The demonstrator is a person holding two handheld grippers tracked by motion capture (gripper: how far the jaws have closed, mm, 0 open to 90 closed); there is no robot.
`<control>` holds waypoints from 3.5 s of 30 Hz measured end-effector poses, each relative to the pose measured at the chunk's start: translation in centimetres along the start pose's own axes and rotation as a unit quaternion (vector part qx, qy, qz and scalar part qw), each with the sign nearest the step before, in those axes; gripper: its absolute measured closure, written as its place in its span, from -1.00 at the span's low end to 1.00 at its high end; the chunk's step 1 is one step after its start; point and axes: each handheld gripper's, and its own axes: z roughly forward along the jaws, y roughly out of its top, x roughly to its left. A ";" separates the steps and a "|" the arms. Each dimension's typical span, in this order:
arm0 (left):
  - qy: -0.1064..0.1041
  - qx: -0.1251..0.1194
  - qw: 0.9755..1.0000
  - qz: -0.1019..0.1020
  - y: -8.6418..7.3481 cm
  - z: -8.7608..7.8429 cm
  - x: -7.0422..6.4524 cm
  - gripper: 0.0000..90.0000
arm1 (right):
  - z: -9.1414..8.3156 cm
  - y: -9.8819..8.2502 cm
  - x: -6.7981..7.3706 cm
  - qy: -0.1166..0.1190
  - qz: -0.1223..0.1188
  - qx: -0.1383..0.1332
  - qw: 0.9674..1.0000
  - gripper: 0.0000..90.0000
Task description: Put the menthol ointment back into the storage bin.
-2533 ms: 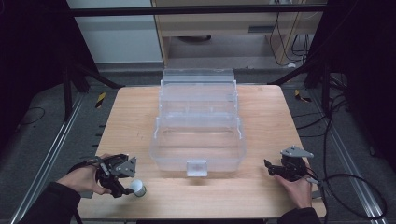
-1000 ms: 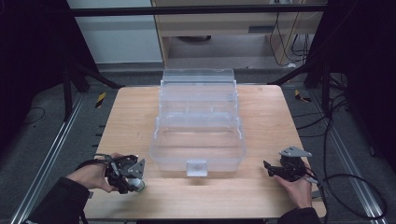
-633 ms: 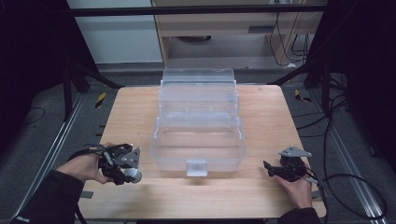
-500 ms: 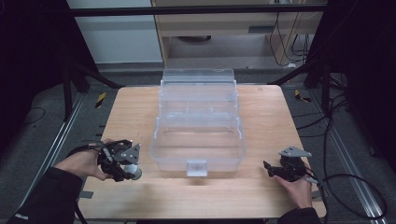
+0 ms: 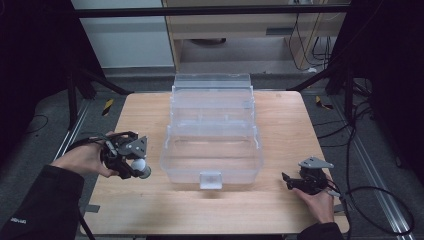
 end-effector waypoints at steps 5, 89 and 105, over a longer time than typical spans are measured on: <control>0.002 -0.007 1.000 -0.003 0.5 -0.8 0.7 0.11 | 0.1 0.0 0.0 0.000 -0.003 0.000 1.000 -0.55; -0.036 0.009 0.999 -0.008 5.7 7.5 5.5 0.11 | 0.3 -0.1 0.1 0.009 -0.001 0.008 1.000 -0.54; -0.041 0.016 0.999 -0.010 5.3 8.9 5.6 0.11 | 0.5 -0.1 0.1 0.009 -0.005 0.011 1.000 -0.55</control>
